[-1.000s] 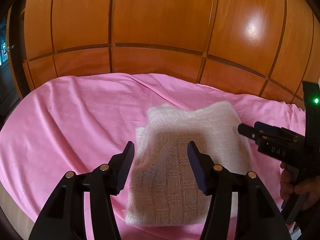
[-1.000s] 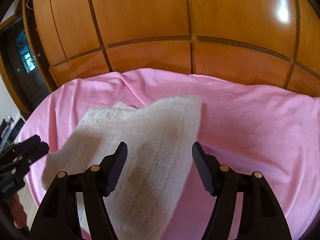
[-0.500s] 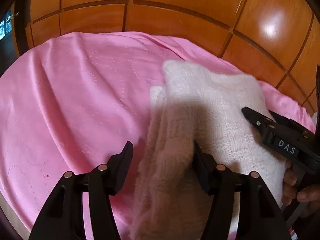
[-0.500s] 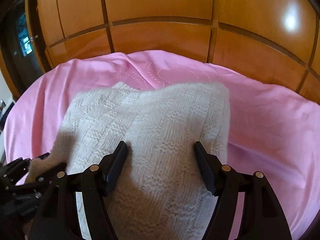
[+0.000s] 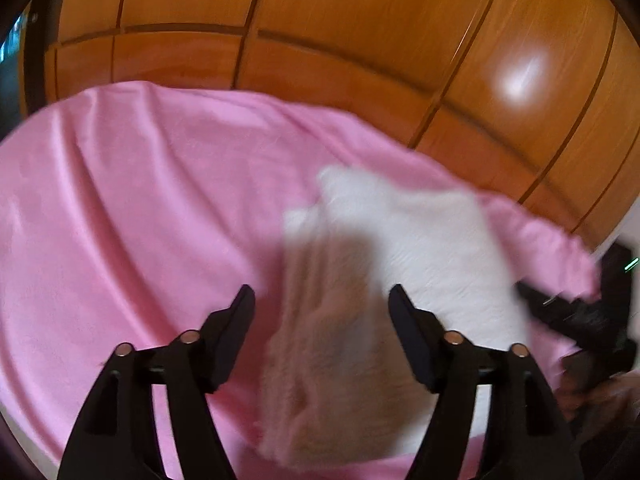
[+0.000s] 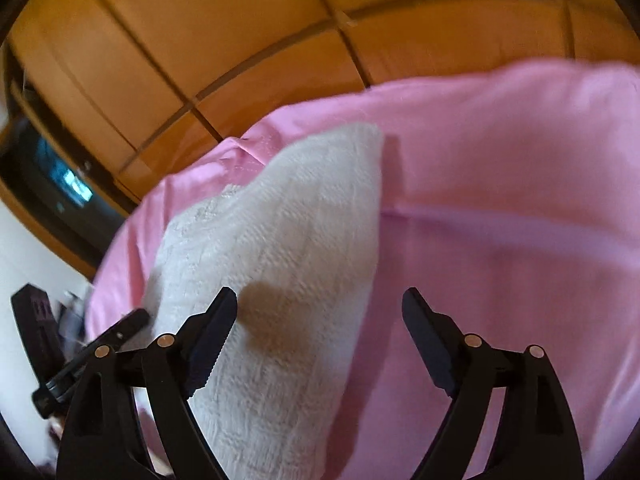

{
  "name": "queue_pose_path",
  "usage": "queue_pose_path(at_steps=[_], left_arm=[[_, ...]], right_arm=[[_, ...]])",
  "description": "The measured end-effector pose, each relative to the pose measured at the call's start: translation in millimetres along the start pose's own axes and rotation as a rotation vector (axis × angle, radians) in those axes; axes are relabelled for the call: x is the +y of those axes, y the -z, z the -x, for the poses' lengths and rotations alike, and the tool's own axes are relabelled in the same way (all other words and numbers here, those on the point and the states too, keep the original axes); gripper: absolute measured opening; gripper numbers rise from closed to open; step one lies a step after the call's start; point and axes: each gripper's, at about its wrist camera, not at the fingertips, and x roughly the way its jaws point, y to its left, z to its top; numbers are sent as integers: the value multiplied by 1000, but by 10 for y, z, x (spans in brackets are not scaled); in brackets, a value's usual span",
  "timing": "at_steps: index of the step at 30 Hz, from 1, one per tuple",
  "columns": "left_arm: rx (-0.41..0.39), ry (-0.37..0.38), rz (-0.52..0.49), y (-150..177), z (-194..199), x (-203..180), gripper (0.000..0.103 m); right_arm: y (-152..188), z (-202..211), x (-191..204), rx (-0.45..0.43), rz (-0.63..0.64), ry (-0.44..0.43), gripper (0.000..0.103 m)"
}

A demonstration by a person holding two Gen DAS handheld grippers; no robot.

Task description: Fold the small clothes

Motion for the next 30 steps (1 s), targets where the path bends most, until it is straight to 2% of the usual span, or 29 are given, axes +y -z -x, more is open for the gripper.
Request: queue_pose_path(at_steps=[4, 6, 8, 12, 14, 16, 19, 23, 27, 30], left_arm=[[92, -31, -23, -9, -271, -12, 71], [125, 3, -3, 48, -363, 57, 67], [153, 83, 62, 132, -451, 231, 58], [163, 161, 73, 208, -511, 387, 56], [160, 184, 68, 226, -527, 410, 55], [154, 204, 81, 243, -542, 441, 50], [155, 242, 114, 242, -487, 426, 38], [154, 255, 83, 147, -436, 240, 33], [161, 333, -12, 25, -473, -261, 27], [176, 397, -112, -102, -637, -877, 26]], right_arm=[[16, -111, -118, 17, -78, -94, 84], [33, -169, -156, 34, -101, -129, 84], [48, -250, -175, 53, -127, -171, 84], [95, -470, -68, 125, -120, -278, 84], [90, -578, 55, 140, -86, -275, 84], [74, -673, 199, 164, -40, -261, 76], [51, -629, 298, 164, -8, -234, 55], [53, -357, 486, 110, 67, -190, 48], [-45, 116, 488, 1, 97, -173, 46], [-146, 560, 305, -90, 102, -128, 46]])
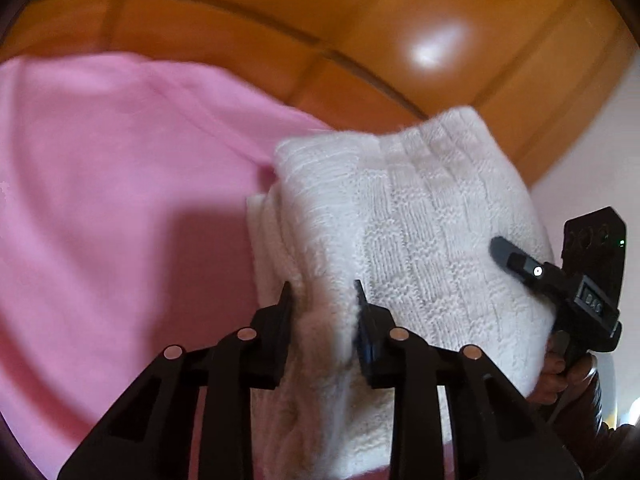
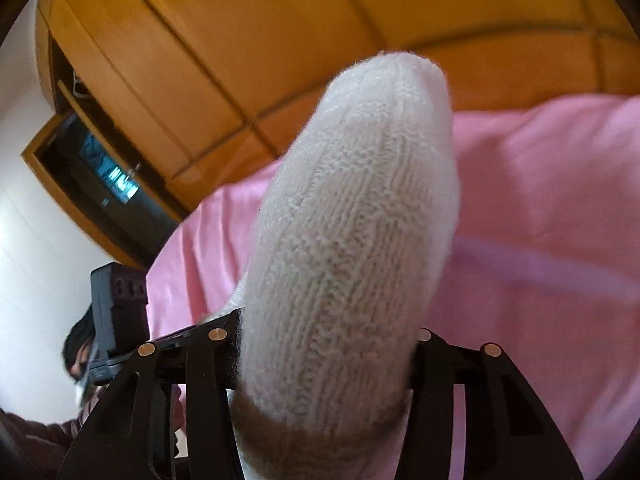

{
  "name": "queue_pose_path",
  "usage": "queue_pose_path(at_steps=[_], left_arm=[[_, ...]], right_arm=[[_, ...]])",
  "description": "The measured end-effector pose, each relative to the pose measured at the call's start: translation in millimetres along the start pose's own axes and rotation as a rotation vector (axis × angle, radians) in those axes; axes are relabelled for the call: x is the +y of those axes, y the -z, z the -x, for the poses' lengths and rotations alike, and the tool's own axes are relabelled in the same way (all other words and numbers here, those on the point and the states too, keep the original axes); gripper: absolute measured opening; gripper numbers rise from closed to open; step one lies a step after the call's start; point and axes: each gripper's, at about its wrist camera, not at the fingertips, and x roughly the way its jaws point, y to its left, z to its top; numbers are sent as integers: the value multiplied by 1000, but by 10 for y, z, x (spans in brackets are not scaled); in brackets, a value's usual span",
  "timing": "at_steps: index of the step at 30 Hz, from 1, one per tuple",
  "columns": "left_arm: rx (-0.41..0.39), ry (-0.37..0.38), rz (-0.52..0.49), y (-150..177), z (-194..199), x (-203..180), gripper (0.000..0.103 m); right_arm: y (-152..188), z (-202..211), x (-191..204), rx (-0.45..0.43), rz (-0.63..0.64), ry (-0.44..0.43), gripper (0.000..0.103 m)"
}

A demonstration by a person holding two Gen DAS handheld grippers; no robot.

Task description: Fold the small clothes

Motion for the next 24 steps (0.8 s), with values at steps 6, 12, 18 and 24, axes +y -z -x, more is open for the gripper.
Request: queue_pose_path(at_steps=[6, 12, 18, 24], left_arm=[[59, 84, -210, -522, -897, -1192, 25], [209, 7, -356, -436, -2001, -2002, 25], [226, -117, -498, 9, -2420, -2215, 29], [159, -119, -466, -28, -2136, -2264, 31]], right_arm=[[-249, 838, -644, -166, -70, 136, 46], [-107, 1333, -1650, -241, -261, 271, 47], [551, 1180, -2348, -186, -474, 405, 80], [476, 1339, -1843, -223, -395, 590, 81]])
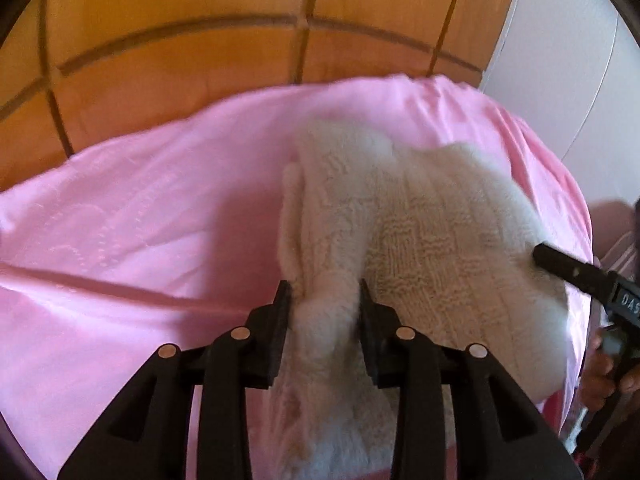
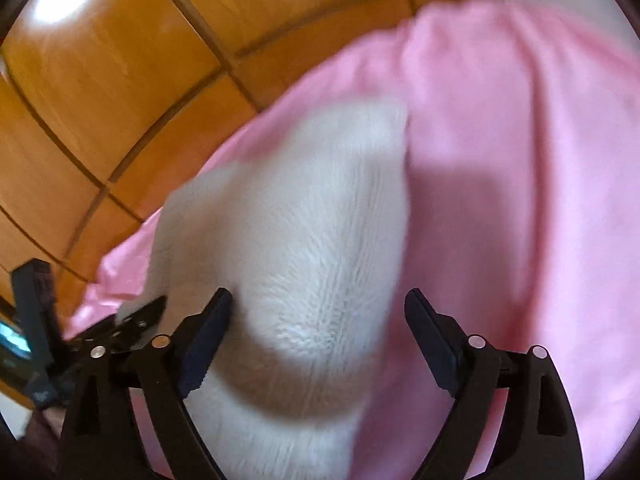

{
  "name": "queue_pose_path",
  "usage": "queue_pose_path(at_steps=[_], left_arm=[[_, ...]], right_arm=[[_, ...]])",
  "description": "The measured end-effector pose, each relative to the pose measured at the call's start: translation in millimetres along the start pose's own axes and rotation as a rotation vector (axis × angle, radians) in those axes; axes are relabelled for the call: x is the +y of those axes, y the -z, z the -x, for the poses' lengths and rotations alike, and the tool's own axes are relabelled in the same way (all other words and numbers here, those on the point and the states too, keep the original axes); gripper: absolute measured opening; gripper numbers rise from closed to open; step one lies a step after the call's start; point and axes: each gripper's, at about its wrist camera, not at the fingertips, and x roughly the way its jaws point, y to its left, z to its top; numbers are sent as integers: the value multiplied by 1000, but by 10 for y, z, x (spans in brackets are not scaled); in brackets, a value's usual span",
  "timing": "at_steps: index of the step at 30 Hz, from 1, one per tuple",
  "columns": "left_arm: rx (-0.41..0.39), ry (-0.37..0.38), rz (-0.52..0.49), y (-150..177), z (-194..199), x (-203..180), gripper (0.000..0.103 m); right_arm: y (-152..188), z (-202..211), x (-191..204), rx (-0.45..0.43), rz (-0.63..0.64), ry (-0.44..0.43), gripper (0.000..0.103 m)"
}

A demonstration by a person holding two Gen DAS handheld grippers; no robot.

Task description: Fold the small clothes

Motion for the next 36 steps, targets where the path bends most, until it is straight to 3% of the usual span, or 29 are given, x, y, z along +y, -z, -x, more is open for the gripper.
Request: queue_pose_path(at_steps=[3, 5, 6, 8, 10, 12, 13, 16, 21, 23, 26, 28, 30, 32, 36], left_arm=[[-22, -48, -60, 53, 30, -89, 31], [6, -91, -99, 95, -66, -118, 31], [8, -96, -93, 113, -96, -107, 31], [6, -99, -78, 161, -91, -44, 32], [8, -102, -75, 175, -91, -16, 32], [5, -90, -62, 190, -102, 32, 32], [2, -81, -48, 204, -98, 65, 32], [-7, -60, -7, 260, -84, 137, 35], [-10, -41, 92, 181, 15, 246, 45], [-50, -58, 80, 143, 171, 200, 45], [-88, -94, 39, 129, 313, 104, 45], [-57, -127, 17, 149, 228, 66, 45], [14, -133, 13, 201, 37, 81, 45], [15, -139, 14, 256, -41, 113, 48], [11, -162, 10, 257, -39, 127, 53]], right_arm=[[-129, 248, 252, -90, 106, 64, 63], [-264, 283, 244, -112, 145, 79, 50], [-276, 212, 352, -108, 163, 90, 49], [-291, 83, 162, -47, 147, 73, 49], [-137, -129, 172, 8, 182, 128, 49], [112, -255, 411, -72, 308, 265, 49], [137, -254, 415, -87, 285, 277, 49], [144, -231, 402, -98, 246, 269, 49], [139, -223, 405, -107, 300, 270, 49], [60, -110, 388, -105, 273, 237, 56], [13, 148, 357, -131, 218, 202, 57], [56, 310, 321, -150, 215, 198, 57], [158, 316, 283, -113, 198, 193, 57], [297, 199, 267, -75, 194, 205, 57], [500, 30, 408, -83, 272, 285, 62]])
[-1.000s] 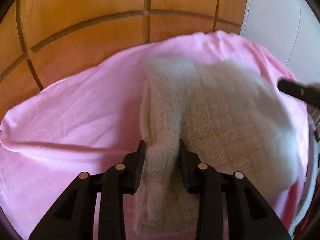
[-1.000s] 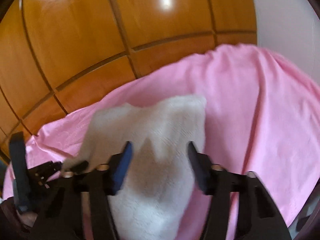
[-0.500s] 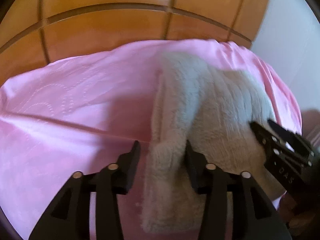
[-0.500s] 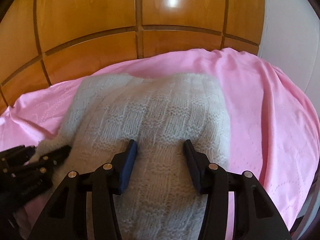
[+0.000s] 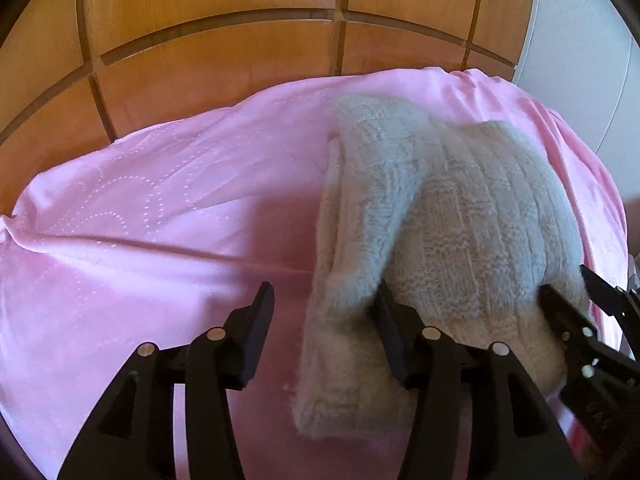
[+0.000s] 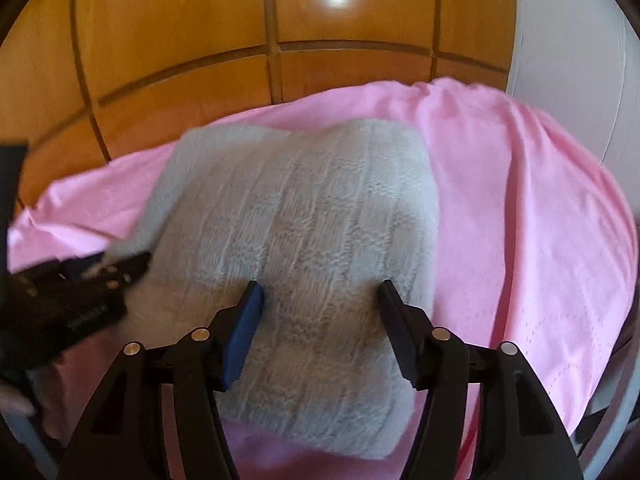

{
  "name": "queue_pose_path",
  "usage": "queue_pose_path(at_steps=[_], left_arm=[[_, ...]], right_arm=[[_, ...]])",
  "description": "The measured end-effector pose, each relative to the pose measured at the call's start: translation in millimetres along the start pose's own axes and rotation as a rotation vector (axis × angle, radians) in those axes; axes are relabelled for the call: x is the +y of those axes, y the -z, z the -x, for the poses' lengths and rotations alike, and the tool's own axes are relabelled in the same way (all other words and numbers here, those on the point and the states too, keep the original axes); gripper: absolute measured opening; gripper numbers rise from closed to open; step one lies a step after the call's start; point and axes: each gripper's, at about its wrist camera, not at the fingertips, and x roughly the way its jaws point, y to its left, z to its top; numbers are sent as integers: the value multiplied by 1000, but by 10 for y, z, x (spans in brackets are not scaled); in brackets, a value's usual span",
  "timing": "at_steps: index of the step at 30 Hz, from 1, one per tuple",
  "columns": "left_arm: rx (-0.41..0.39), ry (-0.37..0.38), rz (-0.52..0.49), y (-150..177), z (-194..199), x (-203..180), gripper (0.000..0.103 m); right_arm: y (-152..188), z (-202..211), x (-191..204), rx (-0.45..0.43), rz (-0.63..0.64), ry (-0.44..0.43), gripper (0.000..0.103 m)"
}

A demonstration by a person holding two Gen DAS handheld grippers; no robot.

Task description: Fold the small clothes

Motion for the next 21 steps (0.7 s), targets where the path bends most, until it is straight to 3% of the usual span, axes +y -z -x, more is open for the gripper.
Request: queue_pose_path(at_steps=[9, 16, 19, 21], left_arm=[[-40, -36, 2, -11, 213, -37, 57], [-107, -58, 6, 70, 538, -61, 56], [-87, -69, -4, 134, 494, -65, 56], [-94, -56, 19, 172, 548, -42, 56]], right_arm=[[-80, 108, -30, -5, -3, -10, 64], [-174, 559, -145, -77, -51, 10, 64], [-74, 459, -126, -45, -62, -11, 68], [74, 200, -39, 69, -35, 15, 69]])
